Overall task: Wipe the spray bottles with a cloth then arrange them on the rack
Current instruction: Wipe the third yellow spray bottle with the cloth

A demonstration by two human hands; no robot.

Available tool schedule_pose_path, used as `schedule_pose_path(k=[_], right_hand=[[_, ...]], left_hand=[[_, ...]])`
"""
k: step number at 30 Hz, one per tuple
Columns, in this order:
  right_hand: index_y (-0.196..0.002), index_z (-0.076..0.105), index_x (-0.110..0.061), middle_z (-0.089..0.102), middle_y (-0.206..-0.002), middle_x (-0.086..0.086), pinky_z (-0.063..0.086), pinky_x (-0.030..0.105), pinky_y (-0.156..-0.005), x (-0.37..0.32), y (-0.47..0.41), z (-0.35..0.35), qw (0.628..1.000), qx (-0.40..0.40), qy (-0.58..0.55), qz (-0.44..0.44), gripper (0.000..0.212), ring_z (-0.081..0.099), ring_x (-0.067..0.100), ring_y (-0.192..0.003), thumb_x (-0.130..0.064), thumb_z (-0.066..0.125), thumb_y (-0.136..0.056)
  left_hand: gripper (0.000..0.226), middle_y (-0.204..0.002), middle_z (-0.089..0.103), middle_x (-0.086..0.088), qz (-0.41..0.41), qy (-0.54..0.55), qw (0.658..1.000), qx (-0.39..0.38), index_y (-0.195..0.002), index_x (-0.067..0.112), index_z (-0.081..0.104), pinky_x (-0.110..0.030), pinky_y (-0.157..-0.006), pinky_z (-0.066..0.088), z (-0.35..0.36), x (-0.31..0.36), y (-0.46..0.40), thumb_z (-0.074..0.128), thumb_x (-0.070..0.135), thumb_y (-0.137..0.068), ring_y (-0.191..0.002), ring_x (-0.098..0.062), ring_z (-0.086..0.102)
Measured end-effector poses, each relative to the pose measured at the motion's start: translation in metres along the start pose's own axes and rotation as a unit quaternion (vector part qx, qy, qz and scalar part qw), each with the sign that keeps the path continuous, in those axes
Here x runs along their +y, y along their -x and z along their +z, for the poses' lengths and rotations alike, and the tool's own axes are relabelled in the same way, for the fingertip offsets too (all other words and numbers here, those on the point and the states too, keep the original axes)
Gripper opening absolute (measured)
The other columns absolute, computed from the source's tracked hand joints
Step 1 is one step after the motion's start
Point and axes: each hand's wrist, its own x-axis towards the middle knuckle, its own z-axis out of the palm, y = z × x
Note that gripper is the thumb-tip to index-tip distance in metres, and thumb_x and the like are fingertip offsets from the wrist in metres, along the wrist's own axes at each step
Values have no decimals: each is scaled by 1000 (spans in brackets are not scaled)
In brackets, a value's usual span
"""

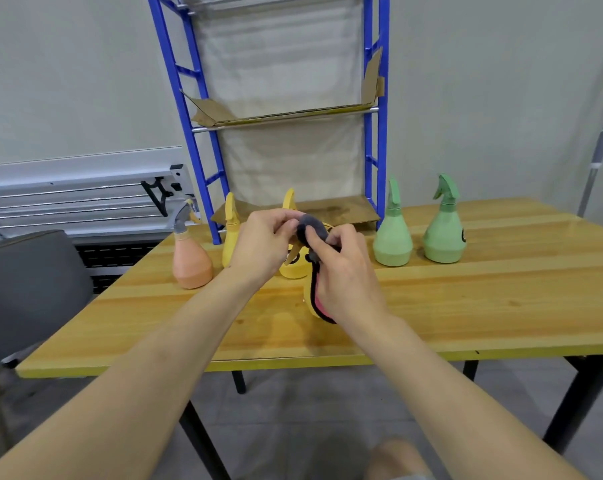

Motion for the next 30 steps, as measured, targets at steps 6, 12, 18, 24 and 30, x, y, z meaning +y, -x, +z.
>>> schedule_pose_path(k=[6, 12, 18, 24, 30], right_hand=[[-139, 61, -4, 44, -100, 5, 54, 48, -73, 16, 7, -7, 996, 7, -8, 86, 46, 49, 29, -94, 3, 61, -93], [-148, 51, -7, 45, -108, 8, 51, 39, -71, 4, 3, -9, 999, -29, 31, -10, 58, 45, 26, -96, 3, 64, -92], [-144, 58, -11, 43, -106, 6, 53, 42, -69, 16, 26, -11, 997, -59, 51, -1, 57, 43, 26, -94, 3, 67, -89], [-136, 65, -11, 43, -103, 5, 53, 46, -70, 15, 27, -18, 998, -67, 20, -5, 47, 45, 26, -93, 3, 63, -91], [-143, 58, -7, 44, -101, 5, 52, 41, -70, 13, 8, -19, 1000, 18, -18, 11, 48, 47, 22, -94, 0, 58, -95]], left_hand=[[24, -89, 76, 2, 7, -41, 999, 8, -111, 29, 76, -17, -59, 51, -1, 9, 4, 55, 20, -106, -82, -16, 72], [26, -91, 75, 1, 12, -55, 998, 3, -113, 31, 76, -20, -60, 51, 1, 10, 2, 53, 19, -106, -84, -18, 71], [25, -96, 74, 6, 11, -49, 999, 11, -116, 29, 75, -8, -63, 47, 1, 10, 5, 53, 21, -107, -88, -8, 70], [25, -97, 74, 7, 4, -41, 999, 16, -117, 29, 75, -6, -61, 44, -1, 10, 6, 54, 21, -106, -89, -7, 70], [25, -88, 74, 4, 14, -65, 998, 20, -113, 32, 76, -15, -57, 50, 5, 10, 3, 54, 23, -106, -82, -10, 69]])
